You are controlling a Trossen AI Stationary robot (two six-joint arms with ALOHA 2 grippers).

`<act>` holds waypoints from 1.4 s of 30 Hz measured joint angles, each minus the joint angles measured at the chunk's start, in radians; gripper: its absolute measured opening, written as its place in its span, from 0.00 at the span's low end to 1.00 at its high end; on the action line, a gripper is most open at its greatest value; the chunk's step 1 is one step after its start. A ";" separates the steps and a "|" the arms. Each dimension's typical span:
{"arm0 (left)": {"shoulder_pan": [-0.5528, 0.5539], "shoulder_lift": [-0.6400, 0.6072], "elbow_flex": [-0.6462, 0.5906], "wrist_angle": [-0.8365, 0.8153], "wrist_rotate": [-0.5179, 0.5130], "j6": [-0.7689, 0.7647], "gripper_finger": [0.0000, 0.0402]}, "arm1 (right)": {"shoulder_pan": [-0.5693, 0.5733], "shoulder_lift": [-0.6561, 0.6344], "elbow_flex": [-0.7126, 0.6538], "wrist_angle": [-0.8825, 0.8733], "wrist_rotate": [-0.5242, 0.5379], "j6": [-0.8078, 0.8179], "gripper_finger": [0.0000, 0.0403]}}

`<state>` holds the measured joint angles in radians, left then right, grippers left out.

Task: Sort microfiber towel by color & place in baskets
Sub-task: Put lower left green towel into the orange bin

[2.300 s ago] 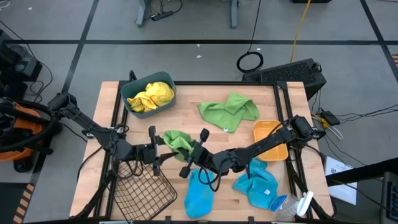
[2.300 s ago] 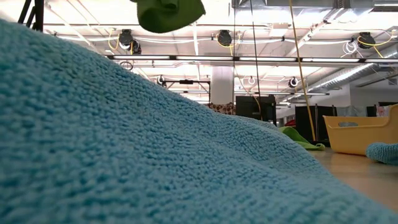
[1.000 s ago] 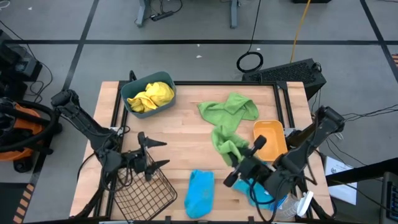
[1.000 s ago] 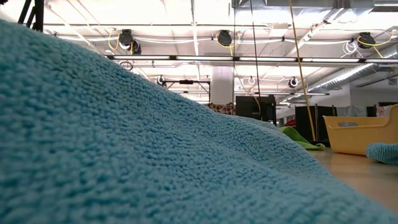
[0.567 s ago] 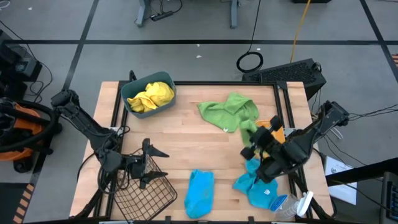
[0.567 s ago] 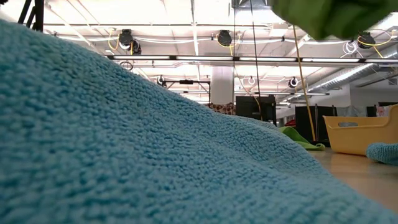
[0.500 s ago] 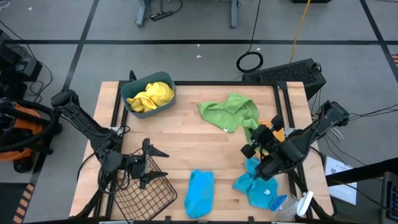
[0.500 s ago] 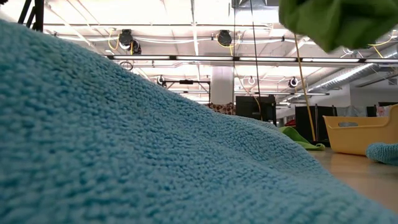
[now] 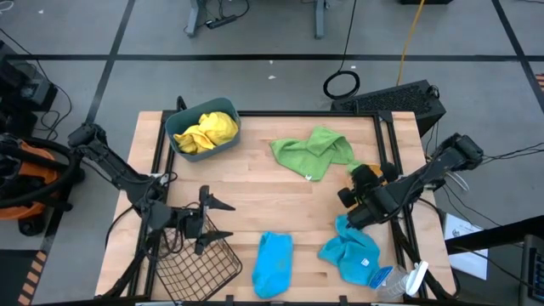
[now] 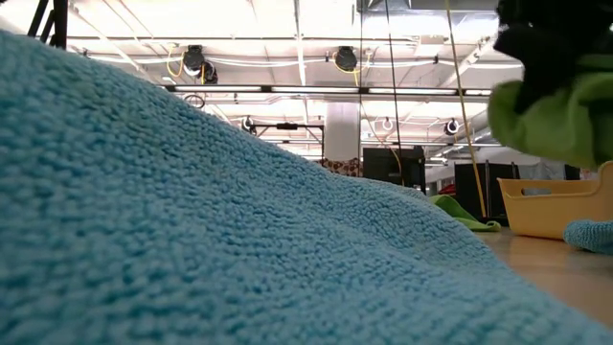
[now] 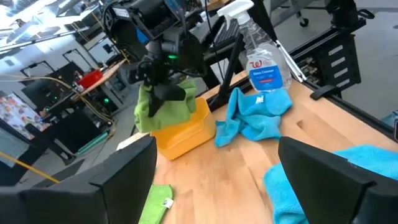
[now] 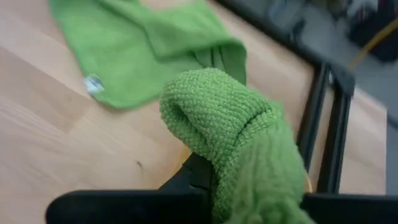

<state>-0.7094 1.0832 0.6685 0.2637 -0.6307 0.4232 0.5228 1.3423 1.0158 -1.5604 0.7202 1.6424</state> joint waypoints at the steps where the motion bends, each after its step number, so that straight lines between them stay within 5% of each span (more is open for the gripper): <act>1: 0.005 0.000 0.000 -0.001 0.004 0.000 0.85 | 0.000 -0.015 -0.019 0.005 -0.020 0.017 0.04; 21: 0.061 0.003 0.000 -0.028 0.063 -0.052 0.85 | 0.006 -0.077 -0.291 0.270 -0.118 0.124 0.07; 30: 0.061 0.003 0.000 -0.028 0.079 -0.053 0.85 | -0.026 -0.077 -0.270 0.259 -0.173 0.093 0.34; 42: 0.061 0.003 0.000 -0.038 0.079 -0.056 0.85 | -0.026 -0.077 -0.082 0.032 -0.203 0.050 0.66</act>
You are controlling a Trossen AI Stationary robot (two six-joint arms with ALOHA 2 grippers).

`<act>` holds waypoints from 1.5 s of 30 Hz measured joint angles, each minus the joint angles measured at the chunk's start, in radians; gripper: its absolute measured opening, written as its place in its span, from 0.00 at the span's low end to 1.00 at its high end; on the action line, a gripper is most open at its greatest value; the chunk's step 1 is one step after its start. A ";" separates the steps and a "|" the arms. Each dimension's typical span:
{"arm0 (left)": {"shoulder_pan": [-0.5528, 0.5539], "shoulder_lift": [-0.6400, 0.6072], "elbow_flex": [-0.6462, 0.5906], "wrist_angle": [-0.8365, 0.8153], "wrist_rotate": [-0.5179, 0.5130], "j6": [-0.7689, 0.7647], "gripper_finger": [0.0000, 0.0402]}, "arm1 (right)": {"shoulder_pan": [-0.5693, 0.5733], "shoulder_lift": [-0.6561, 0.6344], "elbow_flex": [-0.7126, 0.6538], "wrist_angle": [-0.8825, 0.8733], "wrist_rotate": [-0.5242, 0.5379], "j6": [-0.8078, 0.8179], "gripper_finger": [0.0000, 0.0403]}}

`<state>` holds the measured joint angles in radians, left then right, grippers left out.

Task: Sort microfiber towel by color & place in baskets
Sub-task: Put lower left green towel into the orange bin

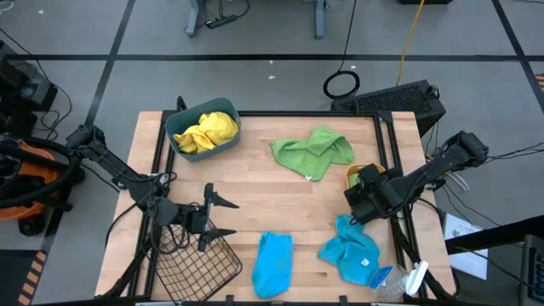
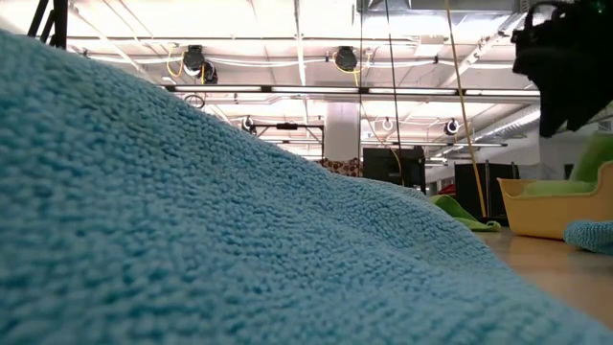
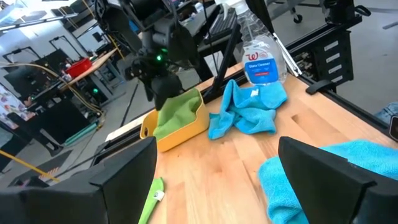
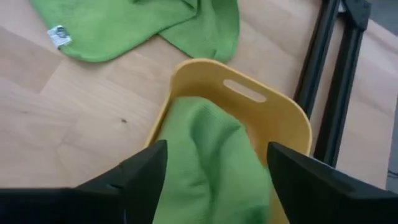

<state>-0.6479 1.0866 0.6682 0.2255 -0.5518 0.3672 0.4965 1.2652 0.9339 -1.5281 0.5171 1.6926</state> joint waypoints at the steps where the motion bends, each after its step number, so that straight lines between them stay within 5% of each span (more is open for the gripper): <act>1: 0.000 0.000 0.000 -0.001 0.000 0.000 0.85 | 0.000 0.000 0.014 -0.007 0.000 -0.013 0.67; 7: 0.000 0.000 0.000 -0.011 0.000 -0.015 0.85 | 0.009 0.000 0.068 0.060 -0.022 -0.055 0.60; 18: 0.000 0.000 0.000 -0.017 0.000 -0.021 0.85 | -0.020 0.082 0.010 0.074 -0.224 -0.002 0.03; 23: 0.000 0.000 0.000 -0.017 0.000 -0.021 0.85 | -0.077 0.135 -0.073 0.067 -0.346 -0.023 0.04; 37: 0.000 0.000 0.000 -0.019 0.000 -0.021 0.85 | -0.204 0.238 -0.189 0.295 -0.356 -0.240 0.00; 45: 0.000 0.000 0.000 -0.028 0.000 -0.020 0.85 | -0.208 0.221 -0.180 0.242 -0.356 -0.242 0.00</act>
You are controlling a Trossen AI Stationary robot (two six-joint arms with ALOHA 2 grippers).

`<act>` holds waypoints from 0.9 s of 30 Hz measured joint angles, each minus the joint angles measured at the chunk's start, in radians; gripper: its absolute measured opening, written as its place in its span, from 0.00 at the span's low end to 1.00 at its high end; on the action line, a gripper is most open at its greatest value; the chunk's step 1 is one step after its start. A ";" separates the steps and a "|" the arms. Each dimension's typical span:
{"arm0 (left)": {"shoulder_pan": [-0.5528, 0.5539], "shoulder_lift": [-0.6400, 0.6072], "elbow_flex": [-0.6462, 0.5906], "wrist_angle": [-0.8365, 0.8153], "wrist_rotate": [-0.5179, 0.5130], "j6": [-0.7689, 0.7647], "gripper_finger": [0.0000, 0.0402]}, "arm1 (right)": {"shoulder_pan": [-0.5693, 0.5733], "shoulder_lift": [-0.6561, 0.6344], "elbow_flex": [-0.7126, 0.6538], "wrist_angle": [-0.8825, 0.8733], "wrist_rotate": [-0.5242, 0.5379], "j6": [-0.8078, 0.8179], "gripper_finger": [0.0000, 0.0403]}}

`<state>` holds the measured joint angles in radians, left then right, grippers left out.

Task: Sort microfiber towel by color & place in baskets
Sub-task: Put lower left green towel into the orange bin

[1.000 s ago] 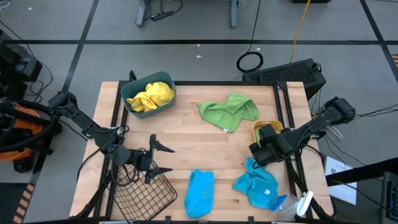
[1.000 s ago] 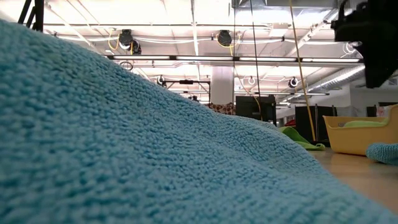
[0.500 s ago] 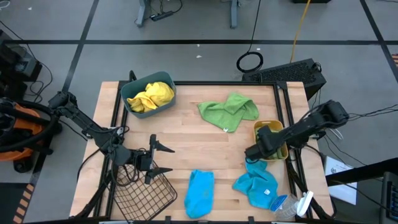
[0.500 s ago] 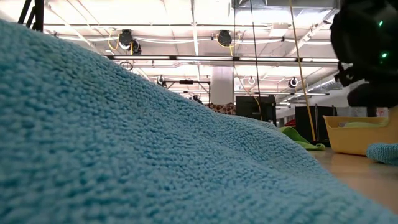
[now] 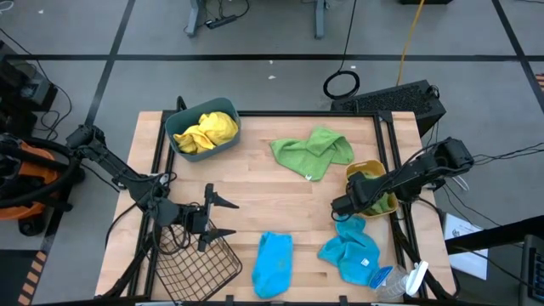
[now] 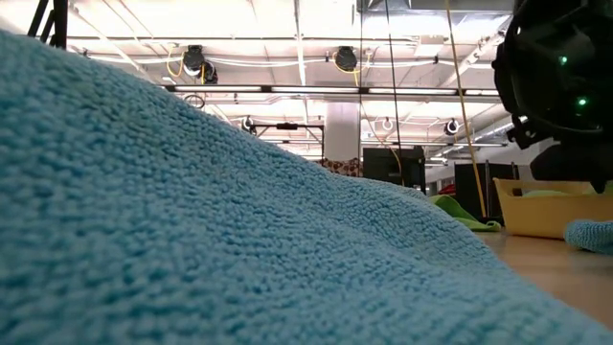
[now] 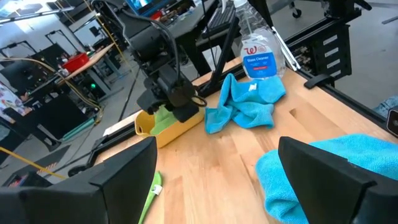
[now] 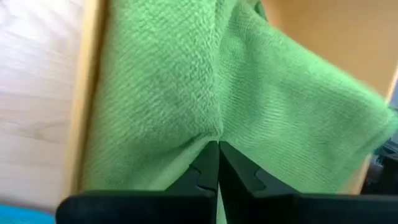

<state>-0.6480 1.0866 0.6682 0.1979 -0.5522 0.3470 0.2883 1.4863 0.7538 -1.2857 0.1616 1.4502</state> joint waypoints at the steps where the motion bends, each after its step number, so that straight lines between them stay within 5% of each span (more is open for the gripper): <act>1: 0.000 0.000 0.000 0.000 0.000 0.000 0.85 | 0.001 -0.001 0.009 -0.008 0.001 0.000 0.00; 14: 0.000 0.000 0.000 0.000 0.000 0.000 0.85 | 0.002 -0.008 0.176 -0.290 0.061 -0.035 0.00; 22: 0.000 0.000 0.000 0.000 0.000 0.000 0.85 | 0.000 0.037 0.085 -0.235 -0.022 -0.051 0.00; 27: 0.000 0.000 0.000 0.001 0.000 0.000 0.85 | 0.000 0.048 0.026 -0.039 -0.037 -0.068 0.00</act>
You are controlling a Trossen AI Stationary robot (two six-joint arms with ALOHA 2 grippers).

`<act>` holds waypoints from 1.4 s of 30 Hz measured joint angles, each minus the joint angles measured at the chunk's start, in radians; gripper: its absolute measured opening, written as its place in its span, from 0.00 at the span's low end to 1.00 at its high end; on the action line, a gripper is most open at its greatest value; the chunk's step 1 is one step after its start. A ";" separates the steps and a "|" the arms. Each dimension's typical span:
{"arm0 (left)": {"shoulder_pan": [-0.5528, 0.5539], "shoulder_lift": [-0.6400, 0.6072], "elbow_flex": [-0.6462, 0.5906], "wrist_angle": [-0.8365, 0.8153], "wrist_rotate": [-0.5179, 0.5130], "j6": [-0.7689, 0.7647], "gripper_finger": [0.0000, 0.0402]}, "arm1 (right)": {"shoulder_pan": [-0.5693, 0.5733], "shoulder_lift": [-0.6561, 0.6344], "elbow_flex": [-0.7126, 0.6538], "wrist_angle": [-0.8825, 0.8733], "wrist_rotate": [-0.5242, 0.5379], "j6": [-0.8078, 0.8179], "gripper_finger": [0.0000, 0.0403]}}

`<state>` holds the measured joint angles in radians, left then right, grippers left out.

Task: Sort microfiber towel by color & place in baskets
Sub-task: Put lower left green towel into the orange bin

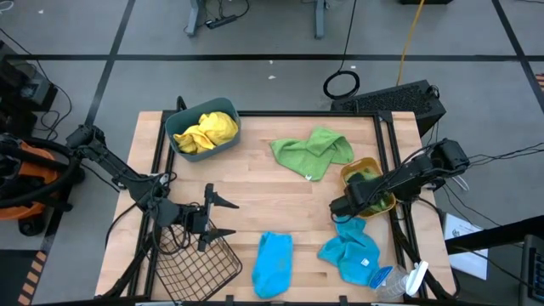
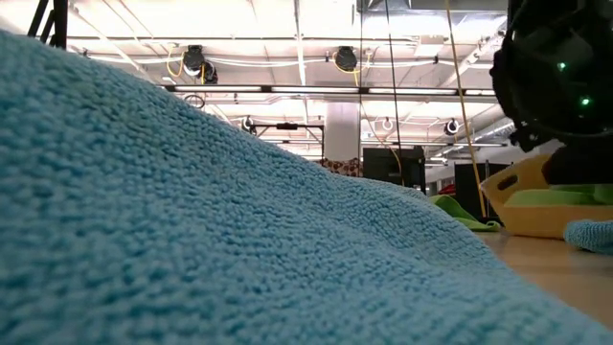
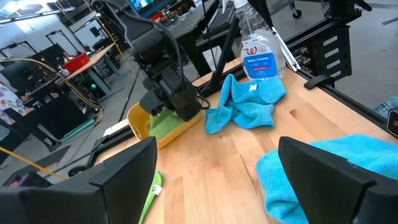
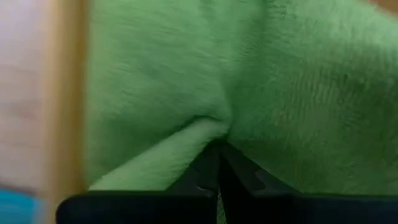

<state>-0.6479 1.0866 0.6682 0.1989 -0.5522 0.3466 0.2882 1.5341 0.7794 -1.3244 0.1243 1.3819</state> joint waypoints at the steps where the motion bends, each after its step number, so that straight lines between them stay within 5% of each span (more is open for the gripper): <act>1: 0.000 0.000 0.000 -0.001 0.000 0.000 0.85 | 0.000 0.000 -0.001 0.035 0.000 -0.004 0.00; 18: 0.000 0.000 0.000 -0.008 0.000 0.000 0.85 | 0.002 -0.002 0.106 0.120 0.070 0.106 0.00; 25: 0.000 0.000 0.000 -0.025 0.000 -0.002 0.85 | 0.002 -0.002 0.200 0.015 0.067 0.099 0.00; 31: 0.000 0.000 0.000 -0.026 0.000 -0.002 0.85 | -0.001 -0.002 0.270 -0.004 0.242 0.093 0.00; 35: 0.000 0.000 0.000 -0.024 0.000 -0.001 0.85 | -0.048 -0.002 0.298 0.134 0.345 -0.012 0.00; 42: 0.000 0.000 0.000 -0.020 0.000 -0.001 0.85 | -0.230 -0.002 0.310 0.412 0.348 -0.339 0.10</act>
<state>-0.6483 1.0866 0.6682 0.1787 -0.5522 0.3458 0.0583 1.5326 1.0893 -0.9122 0.4721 1.0433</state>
